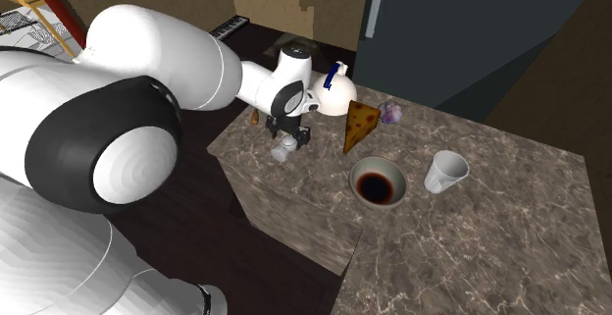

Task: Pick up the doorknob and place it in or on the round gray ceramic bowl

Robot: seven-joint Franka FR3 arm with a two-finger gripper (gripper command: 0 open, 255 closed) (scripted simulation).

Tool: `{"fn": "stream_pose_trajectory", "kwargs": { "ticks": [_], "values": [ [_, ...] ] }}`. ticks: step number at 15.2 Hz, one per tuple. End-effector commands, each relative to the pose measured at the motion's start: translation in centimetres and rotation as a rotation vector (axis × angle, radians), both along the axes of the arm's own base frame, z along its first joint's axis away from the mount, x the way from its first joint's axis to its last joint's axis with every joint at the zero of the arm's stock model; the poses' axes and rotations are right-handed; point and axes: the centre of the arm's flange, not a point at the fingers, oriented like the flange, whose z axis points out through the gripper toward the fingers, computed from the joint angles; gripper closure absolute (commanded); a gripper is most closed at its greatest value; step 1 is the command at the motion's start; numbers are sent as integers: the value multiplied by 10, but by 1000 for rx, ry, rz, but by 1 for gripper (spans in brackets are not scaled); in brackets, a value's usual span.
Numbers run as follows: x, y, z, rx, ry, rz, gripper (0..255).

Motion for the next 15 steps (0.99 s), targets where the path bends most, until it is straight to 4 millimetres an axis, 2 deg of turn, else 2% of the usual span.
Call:
{"fn": "stream_pose_trajectory", "kwargs": {
  "ticks": [1, 3, 11, 12, 15],
  "values": [
    [-1, 2, -10, 0, 0, 0, 0],
    [-2, 3, -23, 0, 0, 0, 0],
    [-2, 3, -23, 0, 0, 0, 0],
    [-2, 3, -23, 0, 0, 0, 255],
    [-2, 3, -23, 0, 0, 0, 255]
  ]
}}
